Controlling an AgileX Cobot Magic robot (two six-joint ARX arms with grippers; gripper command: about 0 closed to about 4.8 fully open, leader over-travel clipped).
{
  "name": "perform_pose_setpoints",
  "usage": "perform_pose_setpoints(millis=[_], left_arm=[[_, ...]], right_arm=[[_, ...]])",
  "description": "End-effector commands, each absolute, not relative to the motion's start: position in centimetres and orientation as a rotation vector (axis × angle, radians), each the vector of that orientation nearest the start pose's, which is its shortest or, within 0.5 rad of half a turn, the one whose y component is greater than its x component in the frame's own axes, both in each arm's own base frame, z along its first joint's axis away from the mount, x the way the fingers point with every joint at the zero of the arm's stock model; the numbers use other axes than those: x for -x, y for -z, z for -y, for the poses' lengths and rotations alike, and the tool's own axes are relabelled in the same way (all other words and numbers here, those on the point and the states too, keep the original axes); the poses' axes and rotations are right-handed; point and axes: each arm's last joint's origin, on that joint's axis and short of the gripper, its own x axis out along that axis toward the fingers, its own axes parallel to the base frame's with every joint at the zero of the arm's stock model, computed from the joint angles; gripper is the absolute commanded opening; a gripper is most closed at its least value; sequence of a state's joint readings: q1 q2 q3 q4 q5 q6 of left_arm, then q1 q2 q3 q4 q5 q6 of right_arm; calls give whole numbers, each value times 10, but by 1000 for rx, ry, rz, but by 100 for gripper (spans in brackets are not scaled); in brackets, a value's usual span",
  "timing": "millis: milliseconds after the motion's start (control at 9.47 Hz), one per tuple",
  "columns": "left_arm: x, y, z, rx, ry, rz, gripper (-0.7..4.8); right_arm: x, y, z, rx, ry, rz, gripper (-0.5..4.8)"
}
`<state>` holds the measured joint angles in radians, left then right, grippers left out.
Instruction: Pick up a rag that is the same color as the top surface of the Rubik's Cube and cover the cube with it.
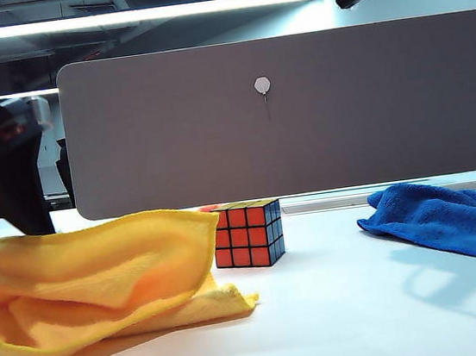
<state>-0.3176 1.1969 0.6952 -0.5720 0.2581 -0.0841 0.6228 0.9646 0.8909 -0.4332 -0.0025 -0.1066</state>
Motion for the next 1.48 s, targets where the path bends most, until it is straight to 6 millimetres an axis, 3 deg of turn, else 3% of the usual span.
perform_pose_setpoints(millis=[106, 317, 422, 528, 633, 845, 1161, 1478], left_arm=[[-206, -199, 76, 52, 480, -1072, 413], [-209, -201, 77, 80, 481, -1045, 411], [-212, -203, 78, 134, 461, -1022, 345], [-212, -203, 78, 134, 461, -1023, 162], [-212, -203, 78, 134, 461, -1023, 65], [-212, -203, 78, 134, 461, -1023, -6], [-215, -208, 82, 180, 564, -964, -6], [-229, -226, 90, 338, 684, -774, -6]], right_arm=[[-164, -319, -118, 249, -642, -439, -5], [-164, -319, -118, 249, -642, -438, -5], [-164, -319, -118, 249, -641, -438, -5], [-164, -319, -118, 249, -641, -438, -5], [-164, -319, -118, 249, -641, -438, -5], [-164, -319, -118, 249, -641, -438, -5], [-164, -319, -118, 249, -641, -438, -5], [-165, -319, -118, 250, -639, -438, -5]])
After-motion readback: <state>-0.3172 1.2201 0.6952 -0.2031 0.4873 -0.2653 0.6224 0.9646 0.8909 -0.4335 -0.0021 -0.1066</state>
